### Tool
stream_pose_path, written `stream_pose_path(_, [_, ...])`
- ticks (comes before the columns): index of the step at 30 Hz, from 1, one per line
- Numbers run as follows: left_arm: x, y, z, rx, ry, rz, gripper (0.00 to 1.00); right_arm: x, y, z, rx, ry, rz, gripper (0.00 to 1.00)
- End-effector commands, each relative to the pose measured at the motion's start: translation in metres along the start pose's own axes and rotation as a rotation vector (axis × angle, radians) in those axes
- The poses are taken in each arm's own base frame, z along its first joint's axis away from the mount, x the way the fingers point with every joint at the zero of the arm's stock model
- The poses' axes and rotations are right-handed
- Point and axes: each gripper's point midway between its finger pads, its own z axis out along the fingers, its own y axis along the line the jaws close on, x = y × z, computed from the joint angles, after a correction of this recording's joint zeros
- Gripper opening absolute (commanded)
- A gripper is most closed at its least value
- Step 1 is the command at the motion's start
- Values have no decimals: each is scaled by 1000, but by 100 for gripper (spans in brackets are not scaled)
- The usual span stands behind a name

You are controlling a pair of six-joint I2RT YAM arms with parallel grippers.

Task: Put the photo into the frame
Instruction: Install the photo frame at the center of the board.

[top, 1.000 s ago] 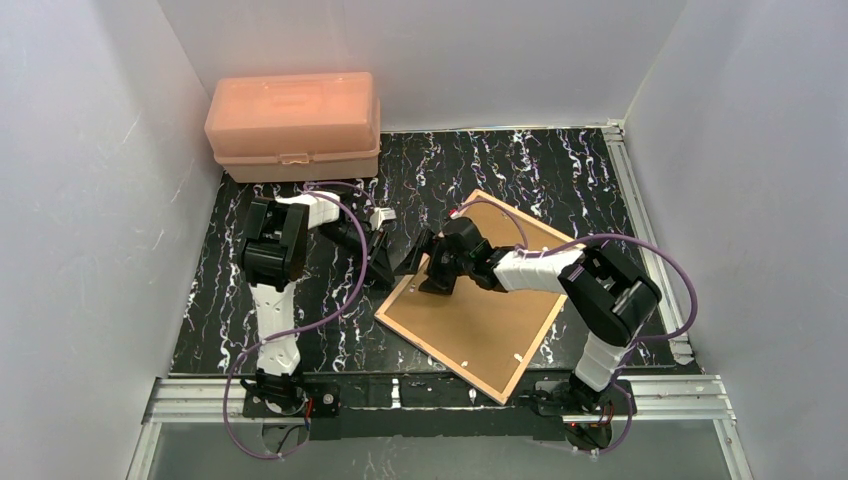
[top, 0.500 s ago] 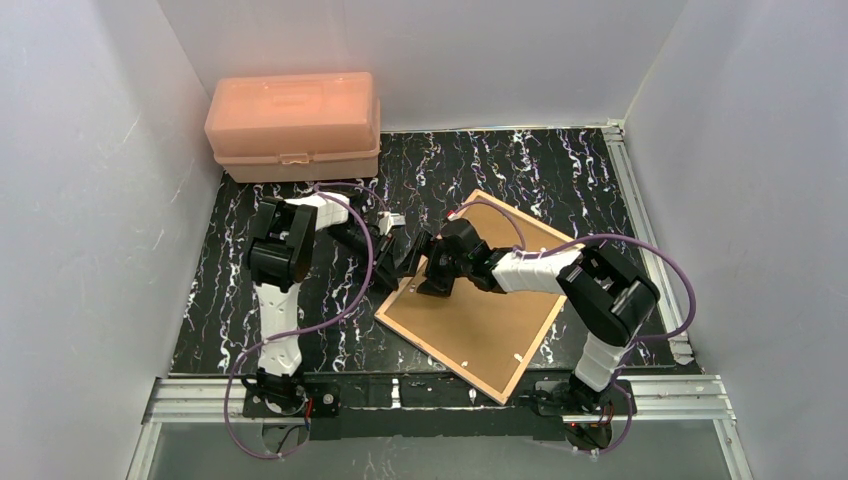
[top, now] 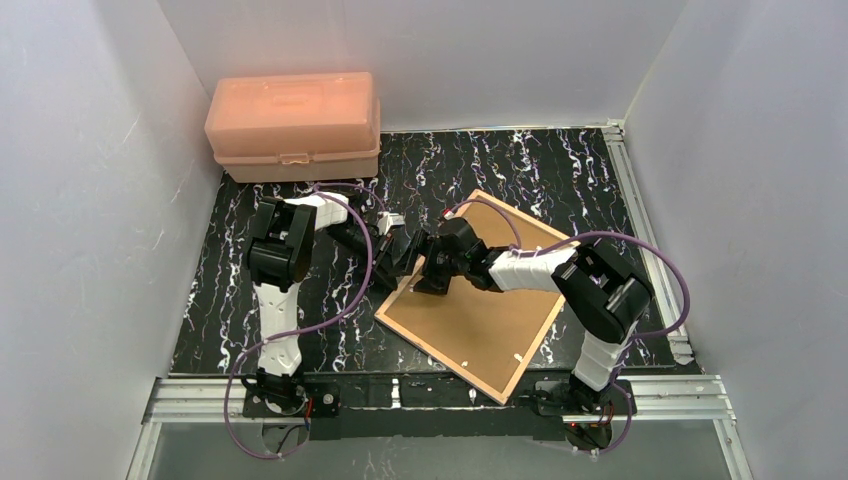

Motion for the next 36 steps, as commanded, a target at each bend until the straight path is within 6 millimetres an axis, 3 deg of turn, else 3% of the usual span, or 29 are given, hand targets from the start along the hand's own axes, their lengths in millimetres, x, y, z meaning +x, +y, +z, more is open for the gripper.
stream_pose_path(1, [2,5,0,-21,11,15,8,-8,-1,4,40,-30,-59,92])
stream_pose_path(21, [1,3,1,-16,6,17,7,-1,9,18,3,21,-108,90])
stream_pose_path(28, [1,2,0,-17,3,19,7,-3,13,11,9,14,-138,90])
stream_pose_path(33, [0,-1,-3,-24,-4,25,8,-24,26,-4,21,-42,-180,90])
stream_pose_path(36, [-5,-7,-6,-15,-18,29,9,-55,30,-21,23,-110,-186,92])
